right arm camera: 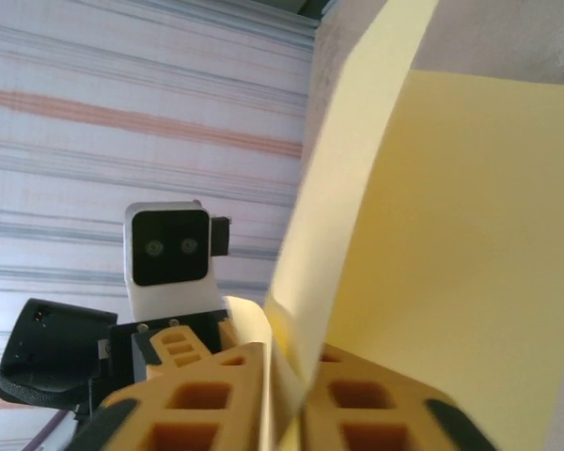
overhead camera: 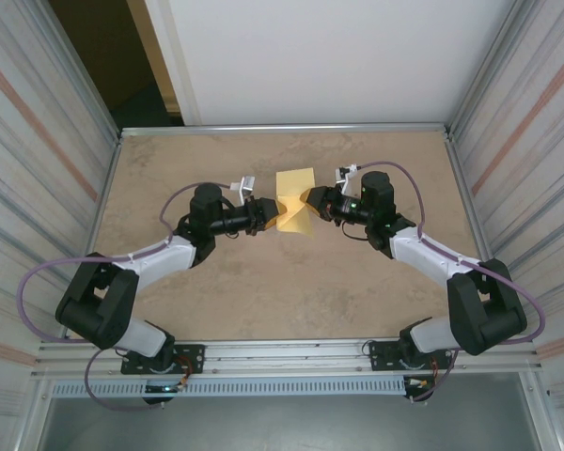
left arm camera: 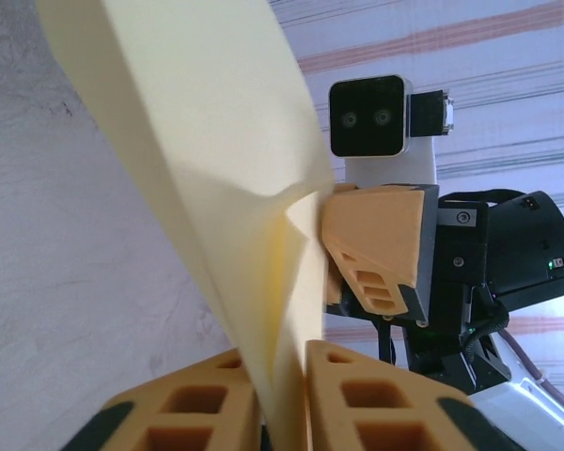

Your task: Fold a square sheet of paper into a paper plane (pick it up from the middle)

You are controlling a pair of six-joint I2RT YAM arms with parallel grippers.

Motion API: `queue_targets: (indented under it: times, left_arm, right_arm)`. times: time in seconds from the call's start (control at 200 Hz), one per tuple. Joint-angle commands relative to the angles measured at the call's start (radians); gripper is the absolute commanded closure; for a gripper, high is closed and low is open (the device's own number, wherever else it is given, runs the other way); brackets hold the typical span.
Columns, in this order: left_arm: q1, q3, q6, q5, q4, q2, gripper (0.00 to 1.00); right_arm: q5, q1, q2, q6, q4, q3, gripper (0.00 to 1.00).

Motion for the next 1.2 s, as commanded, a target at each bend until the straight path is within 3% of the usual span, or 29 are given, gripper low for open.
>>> queue_targets:
  times: [0.0,0.205,0.381,0.591,0.937,1.037,1.193]
  left_arm:
    - [0.007,0.019,0.003,0.020,0.028,0.016,0.87]
    - [0.013,0.036,0.091,0.002,-0.101,0.004,0.93]
    - [0.013,0.128,0.370,-0.131,-0.551,-0.057,0.93]
    - [-0.051,0.348,0.679,-0.521,-1.138,-0.053,0.92]
    - [-0.179,0.705,0.834,-1.159,-1.614,0.168,0.92]
    - [-0.206,0.777,0.841,-1.269,-1.704,0.262,0.92]
    - [-0.233,0.832,0.845,-1.341,-1.758,0.387,0.92]
  right_arm:
    - [-0.011,-0.011,-0.030,-0.010,-0.029,0.004,0.77]
    - [0.071,-0.040,-0.086,-0.088,-0.193,-0.005,0.55]
    - [0.235,-0.077,-0.163,-0.221,-0.460,0.008,0.41]
    - [0.432,-0.085,-0.236,-0.358,-0.683,0.041,0.26]
    - [0.543,-0.134,-0.259,-0.400,-0.789,0.082,0.21]
    - [0.550,-0.153,-0.262,-0.388,-0.801,0.078,0.21]
    - [0.563,-0.172,-0.280,-0.369,-0.809,0.061,0.21]
